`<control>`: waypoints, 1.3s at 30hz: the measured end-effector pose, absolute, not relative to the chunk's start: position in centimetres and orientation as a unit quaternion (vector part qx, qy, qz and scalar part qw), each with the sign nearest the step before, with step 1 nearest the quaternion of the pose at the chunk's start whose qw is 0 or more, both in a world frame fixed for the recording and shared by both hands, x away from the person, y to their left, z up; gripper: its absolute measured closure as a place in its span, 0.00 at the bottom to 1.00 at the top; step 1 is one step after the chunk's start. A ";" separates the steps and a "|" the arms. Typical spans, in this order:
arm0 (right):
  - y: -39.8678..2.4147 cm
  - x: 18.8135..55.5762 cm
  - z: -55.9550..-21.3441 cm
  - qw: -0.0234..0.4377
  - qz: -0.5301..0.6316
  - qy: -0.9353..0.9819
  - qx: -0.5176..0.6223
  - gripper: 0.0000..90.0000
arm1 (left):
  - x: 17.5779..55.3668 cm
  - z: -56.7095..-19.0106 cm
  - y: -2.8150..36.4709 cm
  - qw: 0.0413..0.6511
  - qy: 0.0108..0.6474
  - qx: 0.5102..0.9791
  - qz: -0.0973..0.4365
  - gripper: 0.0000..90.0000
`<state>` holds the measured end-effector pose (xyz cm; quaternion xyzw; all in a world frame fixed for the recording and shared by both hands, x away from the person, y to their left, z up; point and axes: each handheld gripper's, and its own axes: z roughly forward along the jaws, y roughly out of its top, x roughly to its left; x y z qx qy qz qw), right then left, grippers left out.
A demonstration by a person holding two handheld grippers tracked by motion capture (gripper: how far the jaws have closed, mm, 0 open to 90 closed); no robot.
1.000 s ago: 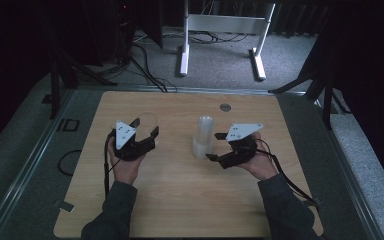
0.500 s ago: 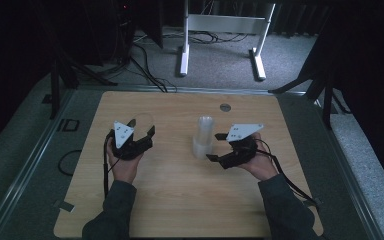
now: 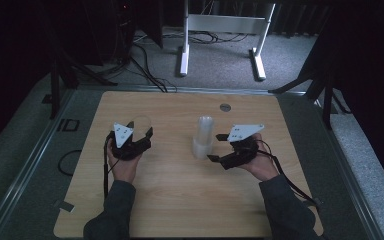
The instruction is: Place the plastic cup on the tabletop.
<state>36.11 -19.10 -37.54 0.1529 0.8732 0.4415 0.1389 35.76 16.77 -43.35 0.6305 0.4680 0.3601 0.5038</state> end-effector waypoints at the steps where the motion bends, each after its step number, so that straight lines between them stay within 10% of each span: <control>1: -19.1 36.1 -37.5 0.139 0.441 0.873 0.153 0.25 | 35.8 -43.5 16.8 0.504 0.469 0.630 0.359 0.32; 39: -19.3 36.1 -37.3 0.140 0.445 0.871 0.154 0.25 | 37.6 -48.4 16.2 0.439 0.507 0.643 0.370 0.32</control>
